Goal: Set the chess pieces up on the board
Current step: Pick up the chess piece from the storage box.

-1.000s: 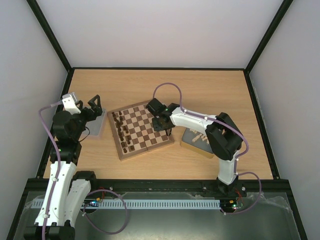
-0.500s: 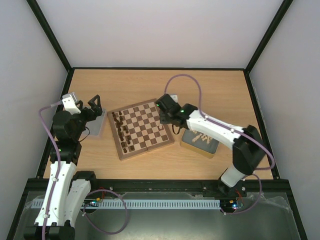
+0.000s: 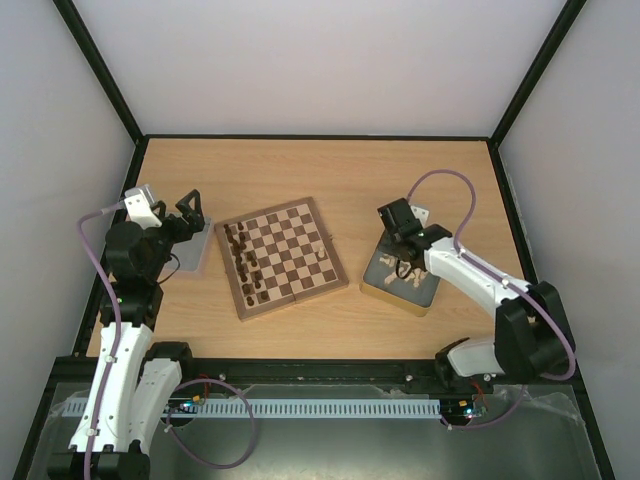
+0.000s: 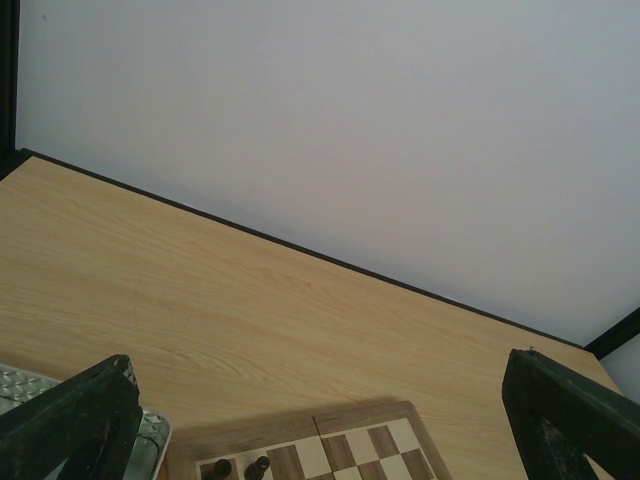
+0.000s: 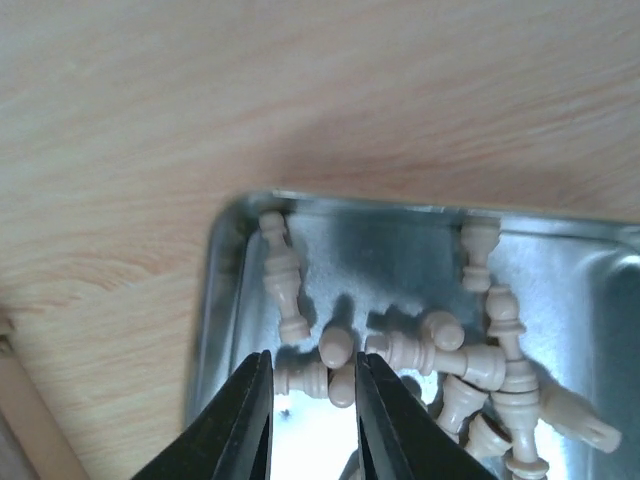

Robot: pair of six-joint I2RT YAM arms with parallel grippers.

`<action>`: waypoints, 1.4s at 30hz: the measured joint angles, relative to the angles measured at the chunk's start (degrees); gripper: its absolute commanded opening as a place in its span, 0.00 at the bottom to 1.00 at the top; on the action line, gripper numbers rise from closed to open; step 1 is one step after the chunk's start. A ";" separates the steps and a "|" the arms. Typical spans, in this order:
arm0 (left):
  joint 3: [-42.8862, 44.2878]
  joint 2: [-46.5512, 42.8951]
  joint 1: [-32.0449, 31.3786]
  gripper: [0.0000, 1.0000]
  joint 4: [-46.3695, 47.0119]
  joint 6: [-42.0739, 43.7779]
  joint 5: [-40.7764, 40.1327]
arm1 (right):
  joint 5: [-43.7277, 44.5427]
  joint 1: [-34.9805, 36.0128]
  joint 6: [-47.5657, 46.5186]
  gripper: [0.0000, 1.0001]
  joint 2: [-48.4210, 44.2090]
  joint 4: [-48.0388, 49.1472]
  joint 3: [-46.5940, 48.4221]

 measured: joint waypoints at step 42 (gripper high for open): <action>0.00 0.02 0.00 1.00 0.00 0.00 -0.02 | -0.63 -1.38 -0.42 0.04 7.98 2.64 -2.95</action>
